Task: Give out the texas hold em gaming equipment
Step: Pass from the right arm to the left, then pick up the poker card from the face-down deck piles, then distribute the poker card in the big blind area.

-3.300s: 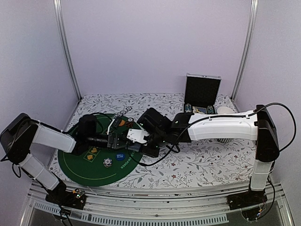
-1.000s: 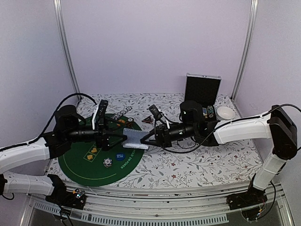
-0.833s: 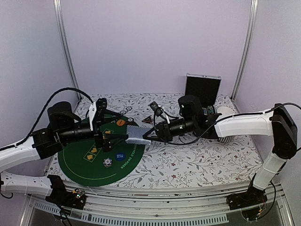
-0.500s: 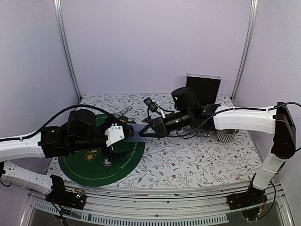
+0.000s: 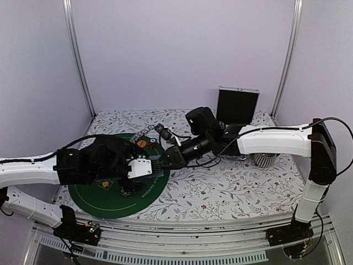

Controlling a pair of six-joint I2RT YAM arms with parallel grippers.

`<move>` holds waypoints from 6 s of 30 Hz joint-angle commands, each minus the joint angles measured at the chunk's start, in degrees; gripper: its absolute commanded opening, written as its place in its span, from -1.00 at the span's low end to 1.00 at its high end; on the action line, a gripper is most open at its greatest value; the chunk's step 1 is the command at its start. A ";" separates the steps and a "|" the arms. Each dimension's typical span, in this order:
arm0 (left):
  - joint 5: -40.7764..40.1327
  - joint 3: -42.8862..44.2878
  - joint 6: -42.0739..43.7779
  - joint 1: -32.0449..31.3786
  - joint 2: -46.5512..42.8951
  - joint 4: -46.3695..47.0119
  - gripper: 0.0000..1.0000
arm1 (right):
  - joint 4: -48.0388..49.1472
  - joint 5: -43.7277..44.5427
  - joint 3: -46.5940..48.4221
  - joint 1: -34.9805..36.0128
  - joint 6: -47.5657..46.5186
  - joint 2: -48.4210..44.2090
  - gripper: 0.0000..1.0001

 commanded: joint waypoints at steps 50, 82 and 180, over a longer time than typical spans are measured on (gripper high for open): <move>6.39 2.63 -4.71 3.85 -1.50 -2.82 -0.02 | 1.08 0.38 4.61 1.23 0.33 3.43 -0.07; 7.27 1.82 -5.44 4.62 -2.62 -2.57 -0.02 | -5.69 4.41 3.89 -0.91 -2.06 -0.77 0.18; 10.35 0.89 -9.06 6.85 -5.28 -3.34 -0.03 | -6.84 13.89 -0.80 -14.18 0.55 -20.51 -0.96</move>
